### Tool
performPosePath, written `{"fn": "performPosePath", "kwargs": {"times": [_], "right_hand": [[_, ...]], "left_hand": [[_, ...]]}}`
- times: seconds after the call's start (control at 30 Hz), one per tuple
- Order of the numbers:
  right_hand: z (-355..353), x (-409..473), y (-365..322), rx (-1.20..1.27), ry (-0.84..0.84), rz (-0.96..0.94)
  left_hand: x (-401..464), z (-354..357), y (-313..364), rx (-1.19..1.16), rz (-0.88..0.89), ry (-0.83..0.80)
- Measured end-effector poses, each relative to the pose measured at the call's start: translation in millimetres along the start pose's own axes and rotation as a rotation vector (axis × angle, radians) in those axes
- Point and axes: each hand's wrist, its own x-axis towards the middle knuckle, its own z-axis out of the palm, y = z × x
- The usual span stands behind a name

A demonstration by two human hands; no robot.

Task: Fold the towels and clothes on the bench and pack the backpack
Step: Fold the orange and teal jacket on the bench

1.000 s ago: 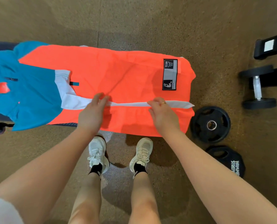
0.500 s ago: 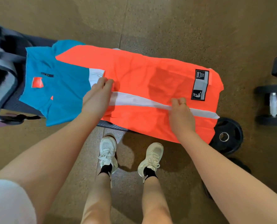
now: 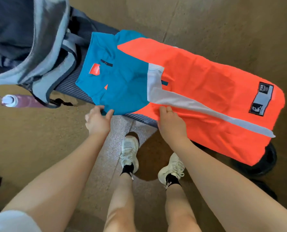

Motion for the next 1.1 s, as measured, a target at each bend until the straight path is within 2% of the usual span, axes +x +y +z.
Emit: {"fn": "performPosePath", "kwargs": {"times": [0.1,0.2,0.37,0.43,0.53,0.77,0.9,1.1], "right_hand": [[-2.4,6.8,-2.1,0.034,-0.046,0.002],[-1.3,0.3,-8.1,0.107,-0.115,-0.020],[2.4,-15.1,-24.3,0.077,-0.241,-0.003],[-3.6,-15.4,-32.6,0.080,-0.256,0.024],[-25.7,-14.5,-43.4,0.126,-0.225,0.094],[-106.9,45.6,-37.9,0.446,-0.119,0.142],[-126.9,105.4,-18.7,0.528,-0.029,0.236],[-113.9,191.8,32.3,0.455,0.045,0.314]], "left_hand": [[19.8,-10.5,-3.9,-0.120,0.106,-0.072],[34.7,-35.5,-10.5,-0.120,0.210,-0.065],[36.3,-45.6,-35.2,0.200,0.277,-0.152],[33.0,-46.5,-31.1,0.198,0.232,-0.215],[32.2,-60.0,-12.7,0.221,0.253,-0.239],[62.5,-95.8,59.9,0.136,0.490,-0.426],[93.8,-93.1,115.1,0.116,0.575,-0.393],[153.0,-57.6,188.0,0.133,0.664,-0.321]]}}
